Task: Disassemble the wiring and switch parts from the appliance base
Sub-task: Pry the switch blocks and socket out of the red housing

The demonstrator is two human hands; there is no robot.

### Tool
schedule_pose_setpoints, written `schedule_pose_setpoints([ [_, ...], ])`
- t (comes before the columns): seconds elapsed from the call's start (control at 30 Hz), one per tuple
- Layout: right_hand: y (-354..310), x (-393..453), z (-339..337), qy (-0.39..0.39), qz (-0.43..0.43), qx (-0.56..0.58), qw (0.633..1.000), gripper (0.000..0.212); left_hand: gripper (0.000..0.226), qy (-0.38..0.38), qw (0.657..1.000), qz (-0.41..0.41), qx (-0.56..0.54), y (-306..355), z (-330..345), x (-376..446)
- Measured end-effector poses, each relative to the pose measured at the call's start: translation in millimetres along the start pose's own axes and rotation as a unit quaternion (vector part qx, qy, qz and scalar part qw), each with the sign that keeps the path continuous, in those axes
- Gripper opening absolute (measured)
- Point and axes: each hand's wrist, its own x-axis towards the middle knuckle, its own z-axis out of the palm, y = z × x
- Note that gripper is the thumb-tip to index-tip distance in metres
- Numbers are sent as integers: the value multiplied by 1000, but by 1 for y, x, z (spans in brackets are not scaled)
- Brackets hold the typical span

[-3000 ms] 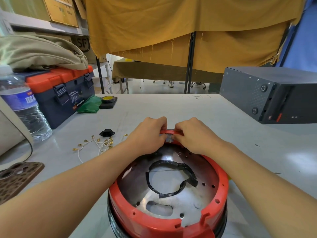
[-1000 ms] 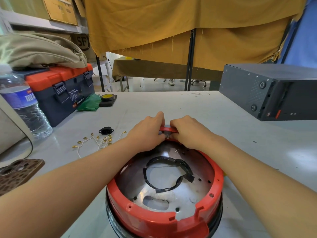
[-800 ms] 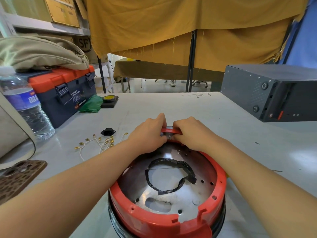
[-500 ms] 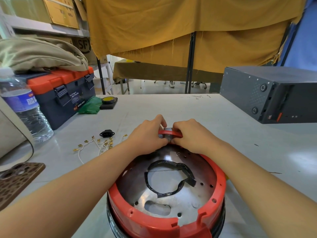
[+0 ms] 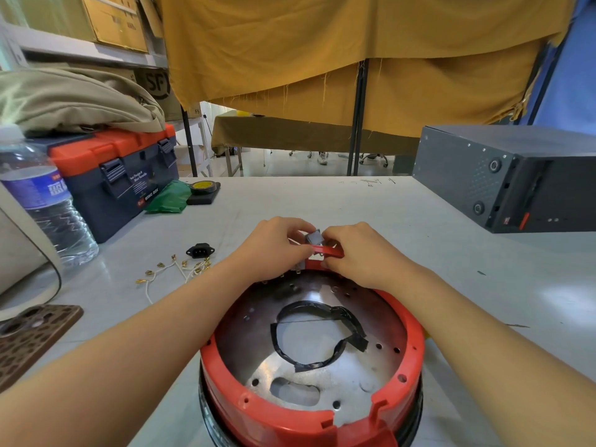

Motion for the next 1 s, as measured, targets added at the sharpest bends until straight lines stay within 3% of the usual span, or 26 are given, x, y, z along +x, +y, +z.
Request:
schedule_pose_setpoints([
  [0.17,1,0,0,-4,-18,38,999,33,16,57,997,-13,-59,-2,-1,3],
  [0.3,2,1,1,-6,-47,47,998,52,28,73,996,-15,-40,-4,-1,4],
  [0.4,3,2,2,-1,-55,43,998,59,25,83,996,-15,-31,-5,-1,4],
  [0.63,1,2,3,-28,-14,-48,998,33,29,124,988,-31,-91,-2,-6,2],
  [0.8,-2,0,2,-12,-26,-67,997,35,23,132,986,-41,-95,-12,-33,-14],
  [1.0,1,1,2,-8,-31,-72,997,34,26,119,979,-115,-117,-58,-71,-62],
])
